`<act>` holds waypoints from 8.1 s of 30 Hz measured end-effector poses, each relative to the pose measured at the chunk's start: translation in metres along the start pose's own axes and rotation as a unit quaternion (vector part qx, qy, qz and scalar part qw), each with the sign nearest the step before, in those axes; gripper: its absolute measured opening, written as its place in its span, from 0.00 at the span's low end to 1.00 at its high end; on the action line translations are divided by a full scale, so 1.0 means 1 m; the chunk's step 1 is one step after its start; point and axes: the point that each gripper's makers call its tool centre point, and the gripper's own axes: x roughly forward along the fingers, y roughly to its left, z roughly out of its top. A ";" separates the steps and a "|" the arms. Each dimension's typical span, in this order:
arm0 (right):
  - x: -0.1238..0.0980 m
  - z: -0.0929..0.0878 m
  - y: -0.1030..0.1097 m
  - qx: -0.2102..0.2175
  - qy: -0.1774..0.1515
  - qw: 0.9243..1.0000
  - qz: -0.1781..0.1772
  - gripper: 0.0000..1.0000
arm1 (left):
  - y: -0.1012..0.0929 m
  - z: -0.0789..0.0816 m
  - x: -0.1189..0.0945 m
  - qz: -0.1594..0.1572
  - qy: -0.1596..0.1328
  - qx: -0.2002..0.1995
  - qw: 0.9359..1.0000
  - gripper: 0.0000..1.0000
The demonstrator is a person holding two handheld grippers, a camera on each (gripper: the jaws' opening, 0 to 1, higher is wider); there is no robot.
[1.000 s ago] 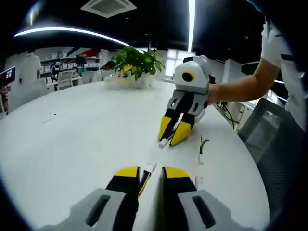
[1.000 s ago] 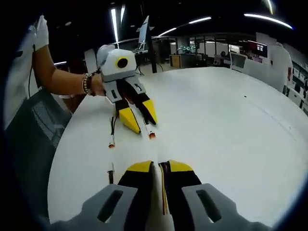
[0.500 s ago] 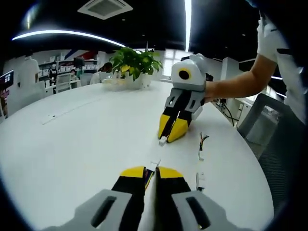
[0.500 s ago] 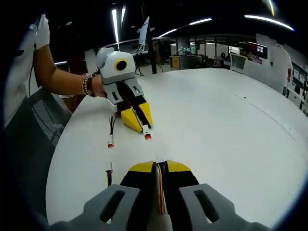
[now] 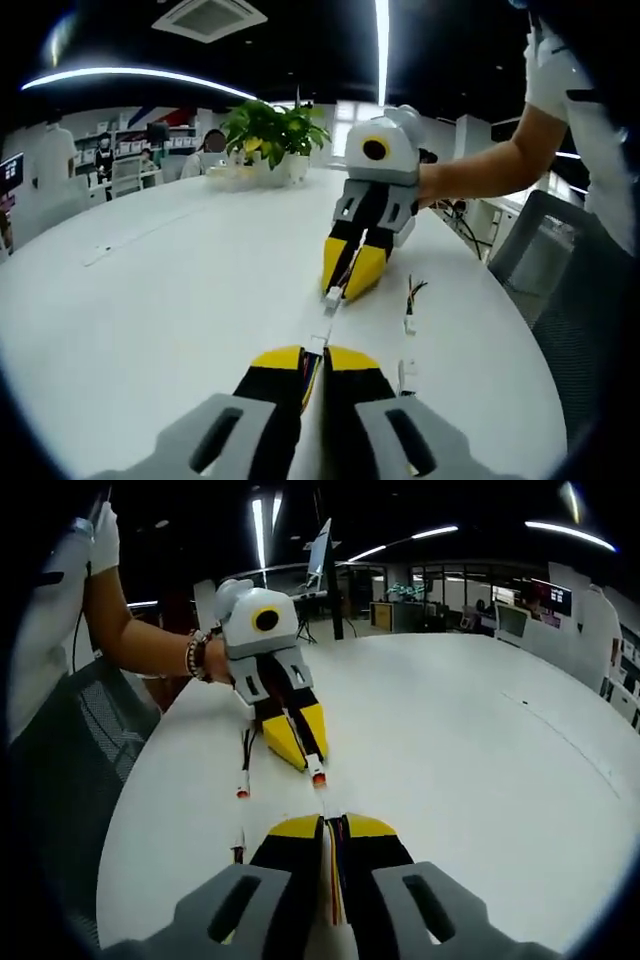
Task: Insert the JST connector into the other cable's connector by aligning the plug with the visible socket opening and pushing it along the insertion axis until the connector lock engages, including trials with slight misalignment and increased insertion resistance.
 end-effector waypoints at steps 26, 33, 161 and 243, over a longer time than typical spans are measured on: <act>0.014 0.005 0.010 -0.031 0.016 0.999 0.024 0.05 | -0.004 0.001 0.002 -0.015 0.007 0.014 1.000 0.00; 0.016 0.005 0.012 -0.033 0.020 0.999 0.025 0.05 | -0.004 0.000 0.002 -0.015 0.007 0.011 1.000 0.00; -0.039 0.023 0.107 -0.055 0.022 0.997 -0.043 0.13 | -0.096 0.019 -0.080 0.021 0.021 0.020 0.999 0.17; -0.008 -0.002 0.070 -0.021 0.022 0.999 -0.027 0.04 | -0.067 -0.013 -0.027 -0.023 0.055 0.020 0.998 0.00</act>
